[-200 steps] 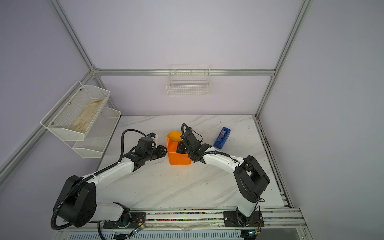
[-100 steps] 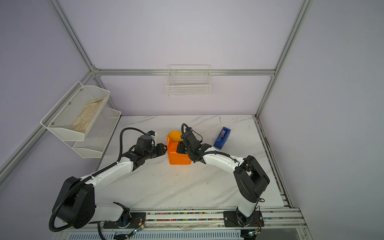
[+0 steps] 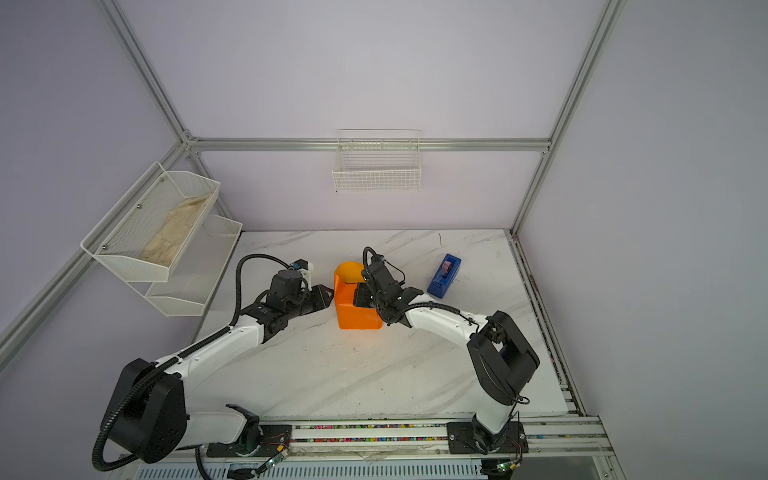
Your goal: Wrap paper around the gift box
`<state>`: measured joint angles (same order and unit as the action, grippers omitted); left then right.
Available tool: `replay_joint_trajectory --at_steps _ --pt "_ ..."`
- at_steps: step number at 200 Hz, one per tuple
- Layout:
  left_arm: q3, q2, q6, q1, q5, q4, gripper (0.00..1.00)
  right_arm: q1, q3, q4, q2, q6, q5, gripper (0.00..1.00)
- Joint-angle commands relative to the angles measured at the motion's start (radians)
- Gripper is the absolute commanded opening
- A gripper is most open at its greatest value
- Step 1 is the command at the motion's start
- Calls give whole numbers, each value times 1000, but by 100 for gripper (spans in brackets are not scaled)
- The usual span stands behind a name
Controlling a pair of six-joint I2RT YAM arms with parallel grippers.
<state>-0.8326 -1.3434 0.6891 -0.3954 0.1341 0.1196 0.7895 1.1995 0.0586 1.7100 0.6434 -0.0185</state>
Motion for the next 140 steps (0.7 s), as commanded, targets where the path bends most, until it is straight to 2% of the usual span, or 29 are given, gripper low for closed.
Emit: replay_joint_trajectory --at_steps 1,140 --pt "-71 7 6 -6 11 -42 28 1 -28 56 18 12 8 0" --pt "-53 -32 15 -29 31 -68 28 1 -34 53 16 13 8 0"
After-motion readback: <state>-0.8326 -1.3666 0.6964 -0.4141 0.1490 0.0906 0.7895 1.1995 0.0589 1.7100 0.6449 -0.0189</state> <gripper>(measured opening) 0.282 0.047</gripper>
